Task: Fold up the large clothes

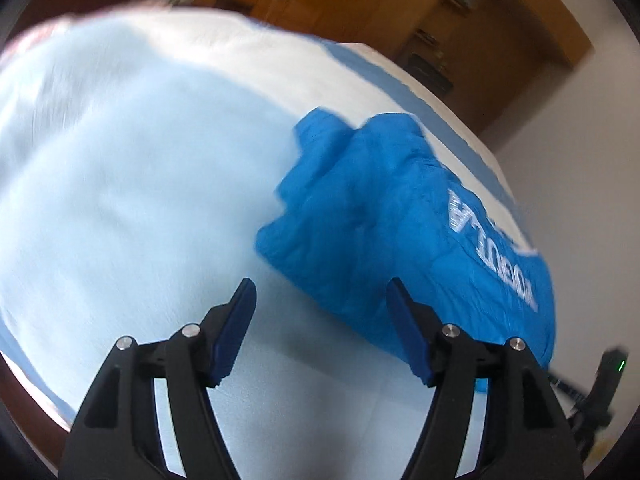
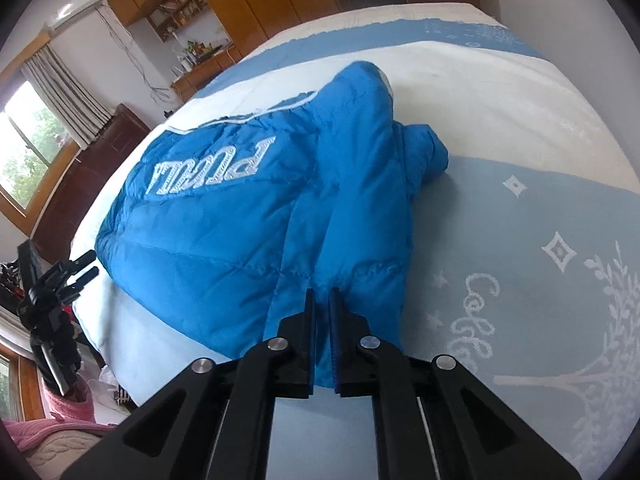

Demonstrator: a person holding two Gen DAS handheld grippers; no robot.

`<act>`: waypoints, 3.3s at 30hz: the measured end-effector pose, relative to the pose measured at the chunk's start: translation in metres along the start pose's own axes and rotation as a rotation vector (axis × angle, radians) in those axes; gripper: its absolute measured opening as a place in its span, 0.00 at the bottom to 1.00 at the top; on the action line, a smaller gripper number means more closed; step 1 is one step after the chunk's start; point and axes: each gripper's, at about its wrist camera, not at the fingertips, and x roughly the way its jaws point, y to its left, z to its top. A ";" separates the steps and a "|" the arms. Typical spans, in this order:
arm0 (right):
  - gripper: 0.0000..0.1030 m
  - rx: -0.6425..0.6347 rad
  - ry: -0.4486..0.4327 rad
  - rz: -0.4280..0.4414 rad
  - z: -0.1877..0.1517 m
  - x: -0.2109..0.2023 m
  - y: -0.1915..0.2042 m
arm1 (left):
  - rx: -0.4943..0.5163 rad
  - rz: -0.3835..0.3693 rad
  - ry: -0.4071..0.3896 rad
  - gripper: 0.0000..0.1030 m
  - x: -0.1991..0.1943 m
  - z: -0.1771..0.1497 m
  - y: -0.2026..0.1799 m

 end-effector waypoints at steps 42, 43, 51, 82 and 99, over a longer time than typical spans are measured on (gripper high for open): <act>0.21 0.002 -0.039 -0.090 0.007 -0.037 -0.012 | 0.134 -0.241 -0.203 0.18 -0.013 0.031 -0.070; 0.21 0.009 -0.035 -0.097 0.008 -0.041 -0.015 | 0.163 -0.253 -0.214 0.18 -0.018 0.031 -0.082; 0.21 0.017 -0.028 -0.141 0.019 -0.064 -0.013 | 0.526 -0.301 -0.214 0.18 -0.035 0.000 -0.229; 0.28 0.013 0.002 -0.077 0.032 -0.062 -0.004 | 0.774 -0.348 0.203 0.22 0.093 -0.100 -0.315; 0.82 0.121 0.121 0.223 0.105 -0.006 -0.002 | 0.557 -0.145 0.043 0.50 0.057 -0.003 -0.236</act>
